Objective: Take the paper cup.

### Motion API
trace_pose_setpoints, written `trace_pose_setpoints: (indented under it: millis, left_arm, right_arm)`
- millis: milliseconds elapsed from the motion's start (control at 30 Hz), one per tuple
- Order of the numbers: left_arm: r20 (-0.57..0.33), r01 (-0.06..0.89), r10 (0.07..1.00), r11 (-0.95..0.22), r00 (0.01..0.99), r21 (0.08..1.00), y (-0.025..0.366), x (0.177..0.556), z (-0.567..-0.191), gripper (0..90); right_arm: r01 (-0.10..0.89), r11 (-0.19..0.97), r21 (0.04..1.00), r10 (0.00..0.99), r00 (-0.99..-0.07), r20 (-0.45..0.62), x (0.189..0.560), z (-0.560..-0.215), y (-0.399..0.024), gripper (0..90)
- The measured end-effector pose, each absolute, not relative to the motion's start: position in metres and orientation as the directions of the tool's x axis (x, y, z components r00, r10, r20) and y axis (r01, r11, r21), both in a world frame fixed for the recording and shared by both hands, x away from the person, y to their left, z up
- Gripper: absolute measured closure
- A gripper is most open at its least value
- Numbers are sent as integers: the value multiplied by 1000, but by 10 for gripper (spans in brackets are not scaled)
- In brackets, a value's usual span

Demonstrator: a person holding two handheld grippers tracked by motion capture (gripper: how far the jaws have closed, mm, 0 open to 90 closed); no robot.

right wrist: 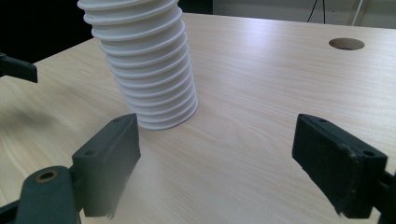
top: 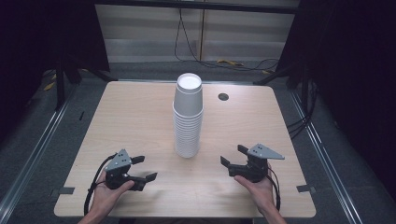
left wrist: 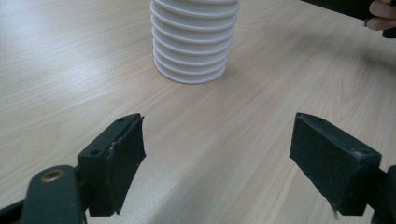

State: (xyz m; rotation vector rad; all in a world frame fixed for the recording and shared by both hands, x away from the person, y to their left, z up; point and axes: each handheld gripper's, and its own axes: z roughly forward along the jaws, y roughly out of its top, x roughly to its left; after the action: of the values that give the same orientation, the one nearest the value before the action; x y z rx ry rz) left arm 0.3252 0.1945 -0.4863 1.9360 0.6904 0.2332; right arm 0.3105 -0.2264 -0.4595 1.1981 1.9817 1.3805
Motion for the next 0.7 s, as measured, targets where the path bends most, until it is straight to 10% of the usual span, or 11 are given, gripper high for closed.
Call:
trace_pose_setpoints:
  millis: [700]
  left_arm:
    - [-132,365,538,-355,833,861,187,327,-488,176]
  right_arm:
    - [402,204,893,784,-613,97,317,-442,-218,167]
